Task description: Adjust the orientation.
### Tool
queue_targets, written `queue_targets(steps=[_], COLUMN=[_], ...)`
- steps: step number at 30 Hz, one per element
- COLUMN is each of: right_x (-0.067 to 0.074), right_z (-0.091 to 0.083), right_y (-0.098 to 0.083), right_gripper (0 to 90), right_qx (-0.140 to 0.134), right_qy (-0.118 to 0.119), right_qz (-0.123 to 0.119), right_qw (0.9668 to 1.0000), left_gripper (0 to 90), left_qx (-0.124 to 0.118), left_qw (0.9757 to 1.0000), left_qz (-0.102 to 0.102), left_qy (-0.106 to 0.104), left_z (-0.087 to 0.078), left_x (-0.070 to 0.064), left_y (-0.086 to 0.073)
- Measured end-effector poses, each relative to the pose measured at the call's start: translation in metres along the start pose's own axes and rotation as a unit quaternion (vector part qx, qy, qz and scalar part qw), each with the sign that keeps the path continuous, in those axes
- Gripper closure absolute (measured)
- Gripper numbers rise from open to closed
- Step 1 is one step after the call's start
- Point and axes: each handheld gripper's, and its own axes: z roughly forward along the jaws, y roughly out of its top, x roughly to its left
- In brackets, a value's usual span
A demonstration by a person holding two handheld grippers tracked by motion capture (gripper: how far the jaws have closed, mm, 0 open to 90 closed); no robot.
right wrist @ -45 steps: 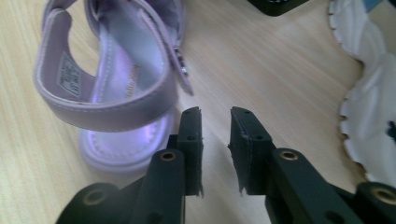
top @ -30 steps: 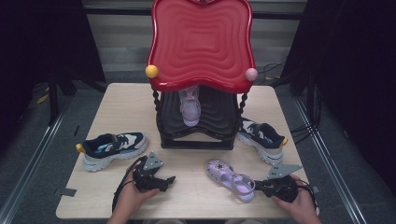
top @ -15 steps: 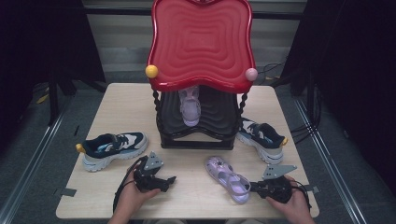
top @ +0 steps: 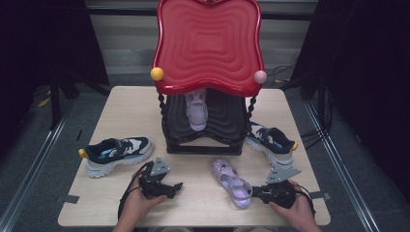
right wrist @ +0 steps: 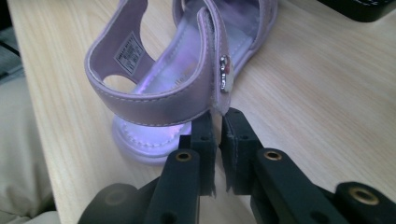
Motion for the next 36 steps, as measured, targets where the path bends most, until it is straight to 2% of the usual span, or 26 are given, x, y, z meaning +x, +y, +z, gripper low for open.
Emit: queue_targets(steps=[4, 7, 16, 18, 21, 27, 33, 36], right_x=[-0.003, -0.006, -0.009, -0.01, -0.008, -0.002, 0.001, 0.004], right_z=[-0.006, -0.015, -0.041, -0.042, -0.041, -0.034, -0.021, -0.015], right_y=[-0.002, -0.003, 0.007, 0.011, 0.02, 0.039, 0.046, 0.048], right_gripper=[80.0, 78.7, 77.0, 75.0, 74.0, 72.3, 71.5, 71.5], right_qx=[-0.005, -0.021, -0.049, -0.055, -0.063, -0.052, -0.044, -0.032], right_qy=[-0.013, -0.016, -0.039, -0.037, -0.034, -0.022, -0.01, -0.007], right_qz=[0.01, 0.025, 0.032, 0.032, 0.029, 0.016, 0.019, 0.014], right_qw=[0.9999, 0.9993, 0.9975, 0.9973, 0.997, 0.9983, 0.9988, 0.9994], left_gripper=[15.7, 15.7, 15.7, 15.7, 15.7, 15.7, 15.7, 15.7], left_qx=[0.0, 0.0, 0.0, 0.0, 0.0, 0.0, 0.0, 0.0], left_qw=[1.0, 1.0, 1.0, 1.0, 1.0, 1.0, 1.0, 1.0], left_qz=[0.0, 0.0, 0.0, 0.0, 0.0, 0.0, 0.0, 0.0], left_qy=[0.0, 0.0, 0.0, 0.0, 0.0, 0.0, 0.0, 0.0], left_z=[0.0, 0.0, 0.0, 0.0, 0.0, 0.0, 0.0, 0.0], left_x=[0.0, 0.0, 0.0, 0.0, 0.0, 0.0, 0.0, 0.0], left_y=[0.0, 0.0, 0.0, 0.0, 0.0, 0.0, 0.0, 0.0])
